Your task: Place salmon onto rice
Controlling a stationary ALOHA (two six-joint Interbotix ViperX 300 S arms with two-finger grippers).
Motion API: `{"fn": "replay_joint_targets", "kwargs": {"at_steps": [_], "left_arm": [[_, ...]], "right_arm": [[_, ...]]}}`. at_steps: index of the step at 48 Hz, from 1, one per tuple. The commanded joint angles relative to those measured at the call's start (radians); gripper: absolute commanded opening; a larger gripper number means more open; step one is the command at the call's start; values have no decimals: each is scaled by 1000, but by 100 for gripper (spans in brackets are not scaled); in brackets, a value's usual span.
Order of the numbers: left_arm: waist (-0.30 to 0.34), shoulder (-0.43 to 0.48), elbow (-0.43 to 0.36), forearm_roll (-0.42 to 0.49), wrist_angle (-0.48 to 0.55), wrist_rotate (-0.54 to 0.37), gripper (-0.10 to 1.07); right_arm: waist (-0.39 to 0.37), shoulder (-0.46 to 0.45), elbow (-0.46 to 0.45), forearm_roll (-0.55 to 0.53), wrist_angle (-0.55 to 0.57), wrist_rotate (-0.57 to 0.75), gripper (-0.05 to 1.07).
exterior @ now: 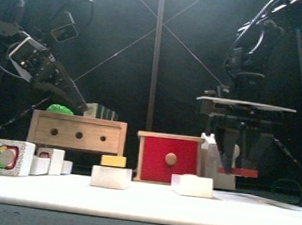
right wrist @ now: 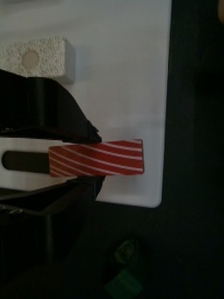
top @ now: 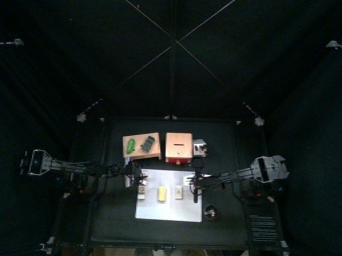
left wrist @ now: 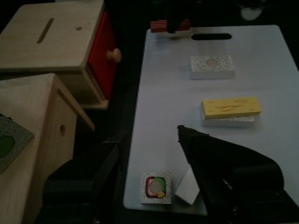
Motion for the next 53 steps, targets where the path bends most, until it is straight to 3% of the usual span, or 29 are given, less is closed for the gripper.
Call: {"fn": "replay_joint_targets", "kwargs": {"at_steps": [1,24,53], "left_arm": [[0,-5,-23,0,-5,0,87],[-12,-40,-18,0,-9,0,87],[-12,-41,-15,0,-5,3,87]], "right_arm": [[25,-29,-69,12,0,5,63],[86,123,-284,66,5,6,63],[86,183,-351,92,55,3,63]]}}
